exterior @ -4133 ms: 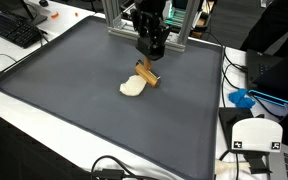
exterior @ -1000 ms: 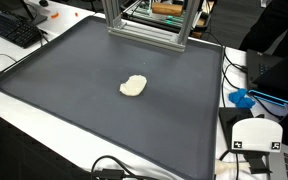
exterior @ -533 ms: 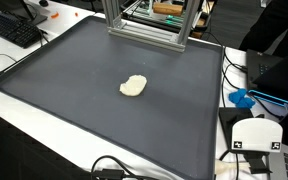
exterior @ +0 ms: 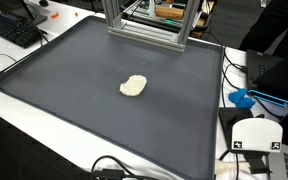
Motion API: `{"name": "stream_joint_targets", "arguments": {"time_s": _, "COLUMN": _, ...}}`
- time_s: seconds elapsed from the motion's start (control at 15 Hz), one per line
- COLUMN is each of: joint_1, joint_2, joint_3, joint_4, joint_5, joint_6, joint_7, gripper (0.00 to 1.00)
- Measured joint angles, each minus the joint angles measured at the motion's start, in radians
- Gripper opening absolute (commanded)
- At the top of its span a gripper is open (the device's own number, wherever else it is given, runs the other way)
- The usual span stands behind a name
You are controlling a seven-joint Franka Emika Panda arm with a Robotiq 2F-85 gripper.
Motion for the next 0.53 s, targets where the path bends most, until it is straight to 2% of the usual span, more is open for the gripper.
{"name": "stream_joint_targets", "arguments": {"time_s": 0.53, "joint_1": 0.001, "joint_2": -0.011, "joint_3": 0.005, "joint_4": -0.008, "joint_5": 0.0, "joint_6": 0.002, "joint_7": 0.0, "gripper": 0.22}}
